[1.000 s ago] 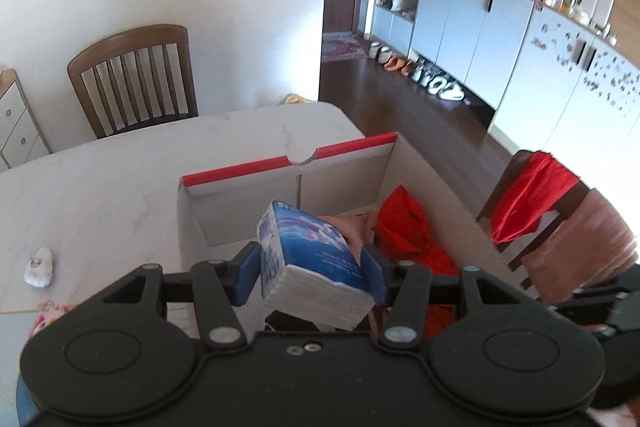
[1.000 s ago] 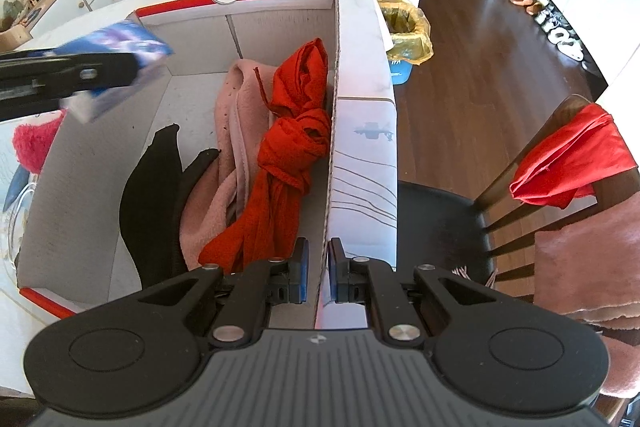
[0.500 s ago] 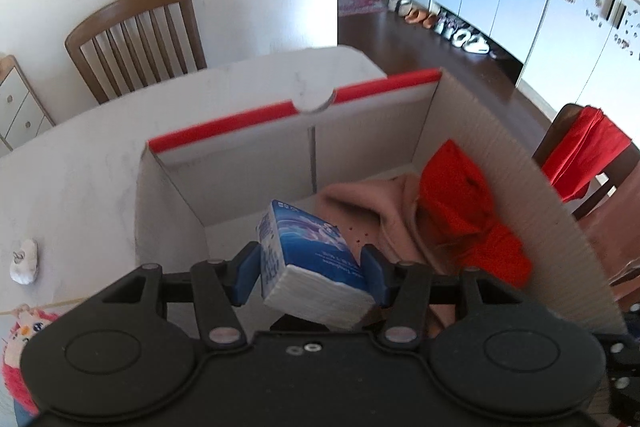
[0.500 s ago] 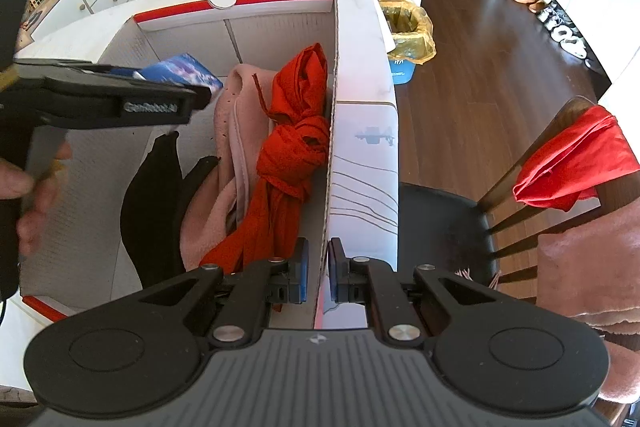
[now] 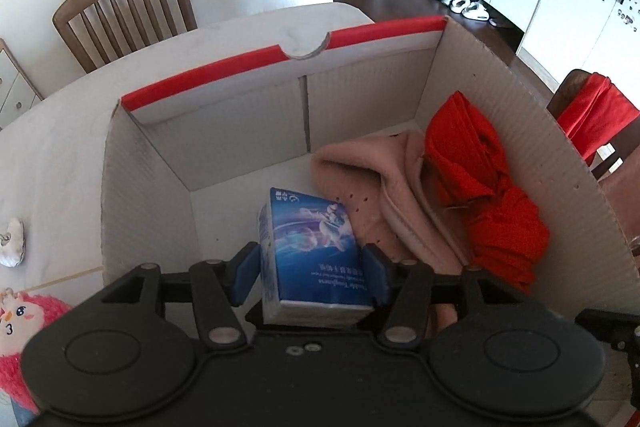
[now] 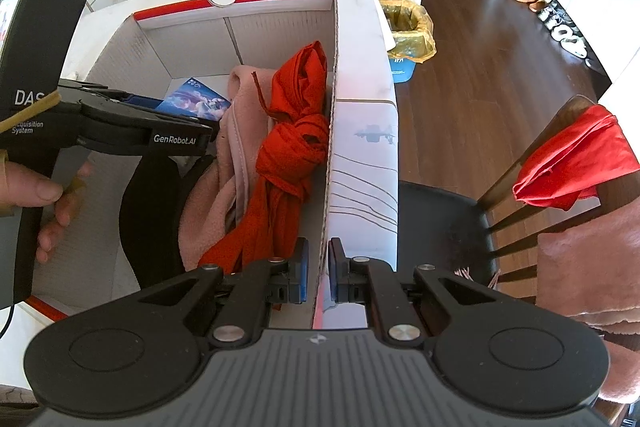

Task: Organize objects
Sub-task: 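Carry the tissue box into the shoebox and open the left gripper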

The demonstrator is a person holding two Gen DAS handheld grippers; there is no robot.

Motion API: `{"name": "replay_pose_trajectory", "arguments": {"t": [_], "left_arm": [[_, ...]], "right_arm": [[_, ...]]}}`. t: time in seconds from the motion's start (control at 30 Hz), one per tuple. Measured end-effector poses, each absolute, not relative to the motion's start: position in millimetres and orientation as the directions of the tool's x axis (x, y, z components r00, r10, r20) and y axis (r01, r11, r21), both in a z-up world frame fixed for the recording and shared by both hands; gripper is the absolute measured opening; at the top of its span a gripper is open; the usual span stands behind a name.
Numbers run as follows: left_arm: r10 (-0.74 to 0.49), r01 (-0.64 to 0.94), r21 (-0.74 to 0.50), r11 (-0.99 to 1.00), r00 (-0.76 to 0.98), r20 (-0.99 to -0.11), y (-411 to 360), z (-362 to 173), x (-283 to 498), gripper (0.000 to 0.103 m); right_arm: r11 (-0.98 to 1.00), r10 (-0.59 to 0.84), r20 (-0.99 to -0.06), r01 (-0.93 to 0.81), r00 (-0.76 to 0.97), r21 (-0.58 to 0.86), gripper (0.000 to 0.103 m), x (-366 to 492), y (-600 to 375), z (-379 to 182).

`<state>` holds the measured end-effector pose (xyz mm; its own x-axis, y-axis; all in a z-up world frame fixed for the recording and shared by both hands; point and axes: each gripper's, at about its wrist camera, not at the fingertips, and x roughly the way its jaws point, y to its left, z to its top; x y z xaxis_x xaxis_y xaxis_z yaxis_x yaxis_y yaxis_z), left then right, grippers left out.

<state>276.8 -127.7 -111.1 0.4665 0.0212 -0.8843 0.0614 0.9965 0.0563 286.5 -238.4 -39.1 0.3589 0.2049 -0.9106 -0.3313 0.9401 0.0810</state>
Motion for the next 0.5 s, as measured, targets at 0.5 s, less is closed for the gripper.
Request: {"name": "replay_pose_trajectory", "arguments": {"t": [0.5], "left_arm": [[-0.058, 0.089, -0.015, 0.996, 0.512, -0.857, -124.2, -74.6, 246.6, 0.067]], "right_arm": [[0.942, 0.187, -0.912, -0.332, 0.365, 0.060, 0.010, 286.7, -240.3, -40.9]]}}
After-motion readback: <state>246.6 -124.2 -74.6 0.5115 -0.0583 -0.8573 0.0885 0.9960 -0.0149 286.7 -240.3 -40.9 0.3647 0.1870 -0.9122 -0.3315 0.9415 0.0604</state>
